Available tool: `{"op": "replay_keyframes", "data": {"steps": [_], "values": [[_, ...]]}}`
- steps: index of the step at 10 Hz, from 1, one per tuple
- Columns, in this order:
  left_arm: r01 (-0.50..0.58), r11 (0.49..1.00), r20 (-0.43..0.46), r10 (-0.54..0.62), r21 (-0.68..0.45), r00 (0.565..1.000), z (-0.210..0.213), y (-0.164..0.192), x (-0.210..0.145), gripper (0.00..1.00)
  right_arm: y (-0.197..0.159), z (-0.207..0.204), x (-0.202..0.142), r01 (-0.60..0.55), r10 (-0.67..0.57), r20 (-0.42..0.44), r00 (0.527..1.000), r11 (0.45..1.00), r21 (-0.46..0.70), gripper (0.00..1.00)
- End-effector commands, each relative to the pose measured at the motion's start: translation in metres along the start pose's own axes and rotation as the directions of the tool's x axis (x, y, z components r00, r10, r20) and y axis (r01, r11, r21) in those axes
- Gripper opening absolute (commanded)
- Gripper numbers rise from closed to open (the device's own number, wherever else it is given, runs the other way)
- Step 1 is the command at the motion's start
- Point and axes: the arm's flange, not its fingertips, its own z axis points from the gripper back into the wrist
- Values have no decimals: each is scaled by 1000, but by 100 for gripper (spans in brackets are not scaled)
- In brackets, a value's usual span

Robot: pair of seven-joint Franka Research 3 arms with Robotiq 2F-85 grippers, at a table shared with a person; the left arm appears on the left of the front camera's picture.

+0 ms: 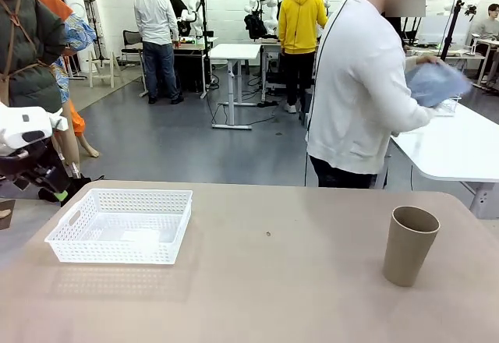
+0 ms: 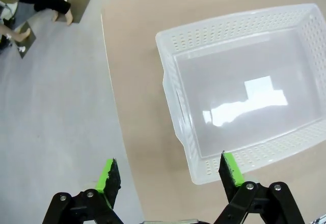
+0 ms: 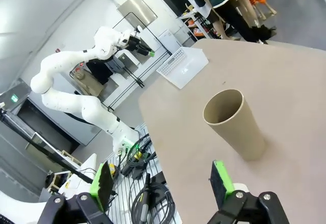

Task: Clean and organize the cups into the basket.
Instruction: Pick up the Organizing basket and move it to the center of the table, then pick up the Reusable plastic cup from the right side of the table and place it inside the Organizing basket.

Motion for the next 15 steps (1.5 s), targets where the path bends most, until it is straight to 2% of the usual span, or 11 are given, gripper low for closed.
{"op": "replay_keyframes", "data": {"steps": [1, 2, 3, 4, 5, 6, 7, 9, 11, 13, 15], "values": [[-19, 999, -19, 20, 31, 1000, -11, -1, 1, 100, 4, -3, 6, -25, 25, -1, 1000, 1000, 3, 100], [-51, 999, -6, 51, 18, 999, -15, 0, 1, 100, 4, -3, 6, -25, 25, -1, 1000, 1000, 3, 100], [-84, 996, 46, 84, -2, 995, -8, 2, 0, 100, 4, -3, 6, -25, 25, -1, 1000, 1000, 3, 100], [-15, 1000, -30, 15, 8, 999, -15, 0, -1, 100, 2, -1, 2, -8, 8, -2, 1000, 1000, 0, 100], [-15, 1000, -30, 15, 8, 999, -15, 0, -1, 100, 4, -1, 3, -86, 85, -13, 996, 996, -23, 100], [-15, 1000, -30, 15, 8, 999, -15, 0, -1, 100, -1, -8, 4, -237, 236, -36, 971, 971, -41, 100], [-15, 1000, -30, 15, 8, 999, -15, 0, -1, 100, -10, -16, 5, -378, 374, -74, 925, 924, -54, 100], [-15, 1000, -30, 15, 8, 999, -15, 0, -1, 100, -33, -33, 6, -539, 532, -127, 837, 842, -28, 100], [-15, 1000, -30, 15, 8, 999, -15, 0, -1, 100, -58, -49, 7, -646, 633, -154, 759, 761, -61, 100], [-15, 1000, -30, 15, 8, 999, -15, 0, -1, 100, -79, -63, 4, -670, 646, -191, 739, 734, -108, 100], [-15, 1000, -30, 15, 8, 999, -15, 0, -1, 100, -93, -70, 1, -672, 647, -186, 739, 728, -138, 100]]}}
